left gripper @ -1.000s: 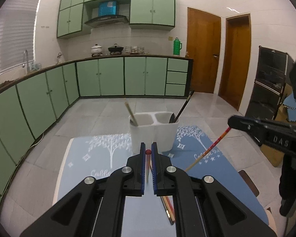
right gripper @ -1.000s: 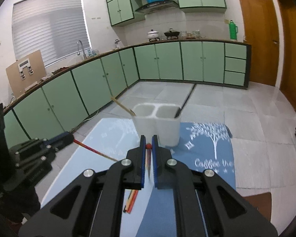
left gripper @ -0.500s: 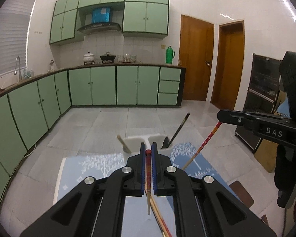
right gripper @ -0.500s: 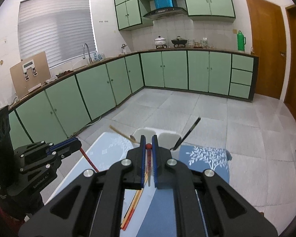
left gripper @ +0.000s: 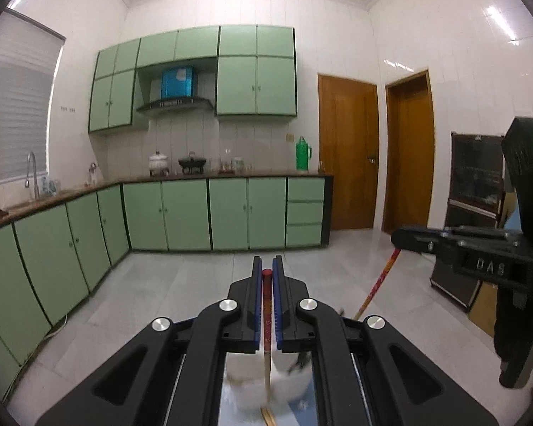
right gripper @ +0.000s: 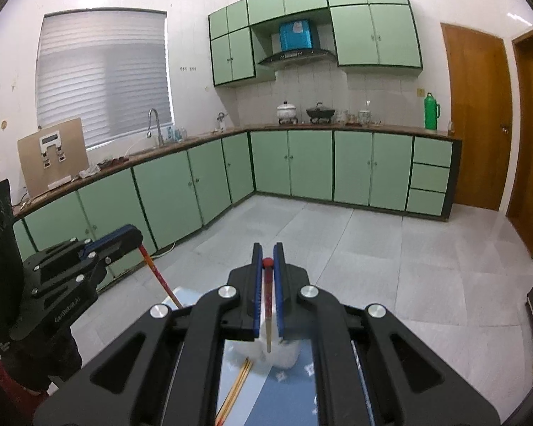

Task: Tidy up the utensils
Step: 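Open both grippers to release the chopsticks in the caddy, then withdraw both grippers back over the remaining chopsticks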

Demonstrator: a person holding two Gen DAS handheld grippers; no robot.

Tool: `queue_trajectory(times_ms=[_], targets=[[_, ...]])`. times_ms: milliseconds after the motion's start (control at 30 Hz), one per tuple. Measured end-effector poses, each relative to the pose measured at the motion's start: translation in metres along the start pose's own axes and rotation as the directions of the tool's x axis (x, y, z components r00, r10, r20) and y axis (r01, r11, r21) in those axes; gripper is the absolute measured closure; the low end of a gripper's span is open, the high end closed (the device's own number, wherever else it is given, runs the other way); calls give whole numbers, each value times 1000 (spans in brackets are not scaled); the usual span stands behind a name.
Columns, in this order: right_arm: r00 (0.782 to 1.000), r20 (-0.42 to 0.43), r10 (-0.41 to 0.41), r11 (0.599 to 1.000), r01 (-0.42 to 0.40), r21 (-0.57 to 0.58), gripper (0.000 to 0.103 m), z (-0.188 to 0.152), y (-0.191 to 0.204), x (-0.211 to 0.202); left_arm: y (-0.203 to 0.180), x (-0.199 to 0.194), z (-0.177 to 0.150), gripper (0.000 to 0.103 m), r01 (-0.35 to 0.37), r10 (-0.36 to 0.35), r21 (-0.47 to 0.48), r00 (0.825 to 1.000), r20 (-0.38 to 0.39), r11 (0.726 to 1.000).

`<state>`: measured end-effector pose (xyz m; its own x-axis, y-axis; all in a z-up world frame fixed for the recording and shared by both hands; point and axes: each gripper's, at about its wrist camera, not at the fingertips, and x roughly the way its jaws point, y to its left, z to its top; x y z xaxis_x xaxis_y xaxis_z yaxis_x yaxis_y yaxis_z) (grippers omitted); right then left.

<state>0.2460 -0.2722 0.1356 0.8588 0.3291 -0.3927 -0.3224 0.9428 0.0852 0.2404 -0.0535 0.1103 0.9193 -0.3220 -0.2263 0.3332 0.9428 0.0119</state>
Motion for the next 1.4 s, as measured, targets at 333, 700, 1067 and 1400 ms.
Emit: queue_trajectory(times_ms=[333,700,1067,1400], targets=[[999,-22,-35,999,35,1,98,3,-21,62,1,76,-5,97,-44,44,11,999,7,999],[993,-116,-13,1000,16,27,94,-38,-24,116,15,117,-57,94,-45,42,-18,991,-125,999],[995,-23,-94,995,94,14,62,-45,-27,67,22,59,-47,55,-53,50,-35,994,-94,998],[991,1,-132,988,131,75,18,-125,-20,-2,20,-14,-120,33,-66,51,-79,983,-177,995]])
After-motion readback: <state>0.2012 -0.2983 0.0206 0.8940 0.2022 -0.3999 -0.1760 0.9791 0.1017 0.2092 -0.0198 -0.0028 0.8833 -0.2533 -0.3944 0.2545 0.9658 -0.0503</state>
